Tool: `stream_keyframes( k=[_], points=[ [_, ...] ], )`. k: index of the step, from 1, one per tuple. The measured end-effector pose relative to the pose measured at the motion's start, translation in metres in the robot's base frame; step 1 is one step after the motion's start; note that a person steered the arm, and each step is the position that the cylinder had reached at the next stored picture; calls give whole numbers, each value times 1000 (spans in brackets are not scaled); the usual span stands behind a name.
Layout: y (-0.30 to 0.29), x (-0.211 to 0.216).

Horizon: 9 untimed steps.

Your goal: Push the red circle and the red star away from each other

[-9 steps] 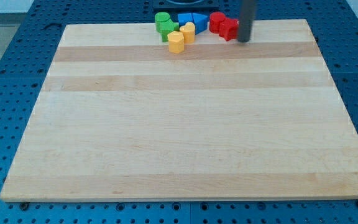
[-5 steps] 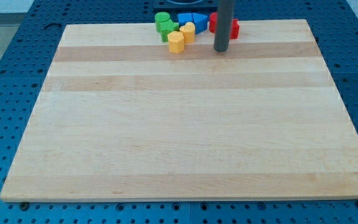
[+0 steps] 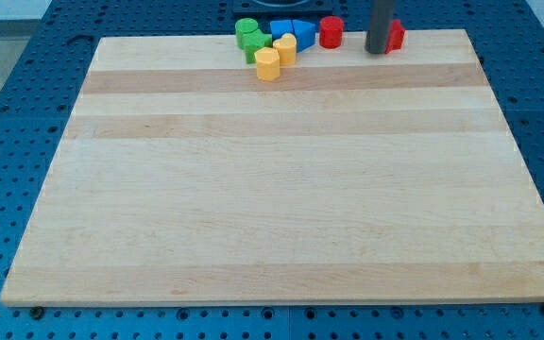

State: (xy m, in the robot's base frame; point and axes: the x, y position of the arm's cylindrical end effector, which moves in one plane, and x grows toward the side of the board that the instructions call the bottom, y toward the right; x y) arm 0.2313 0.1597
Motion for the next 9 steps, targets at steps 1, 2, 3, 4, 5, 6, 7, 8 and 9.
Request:
stream_keyframes(
  k=[1,2,3,4,5,6,7,8,9],
  points=[
    [16,-2],
    [-15,26],
    [-73,38],
    [-76,22],
    [-60,6],
    [-36,-6],
    [-30,-21],
    [-30,-39],
    [-33,-40]
  ],
)
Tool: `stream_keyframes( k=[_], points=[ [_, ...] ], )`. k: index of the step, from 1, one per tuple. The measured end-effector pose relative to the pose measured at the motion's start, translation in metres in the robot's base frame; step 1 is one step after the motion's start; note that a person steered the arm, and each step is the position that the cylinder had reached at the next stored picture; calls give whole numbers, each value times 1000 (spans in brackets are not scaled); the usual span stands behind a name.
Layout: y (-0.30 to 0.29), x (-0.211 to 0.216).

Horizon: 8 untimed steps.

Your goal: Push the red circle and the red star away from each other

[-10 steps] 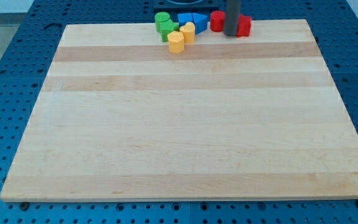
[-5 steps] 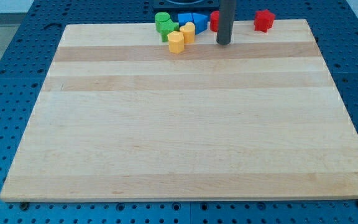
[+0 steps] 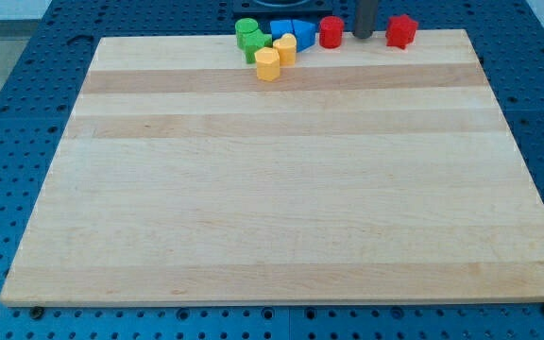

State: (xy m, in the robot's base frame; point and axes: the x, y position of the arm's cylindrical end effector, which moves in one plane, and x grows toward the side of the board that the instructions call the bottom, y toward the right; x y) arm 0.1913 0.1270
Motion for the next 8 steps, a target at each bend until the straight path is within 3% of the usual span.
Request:
stream_keyframes(
  k=[2,4,6,8],
  points=[
    [-39,6],
    [-42,52],
    [-1,24],
    [-8,0]
  ],
)
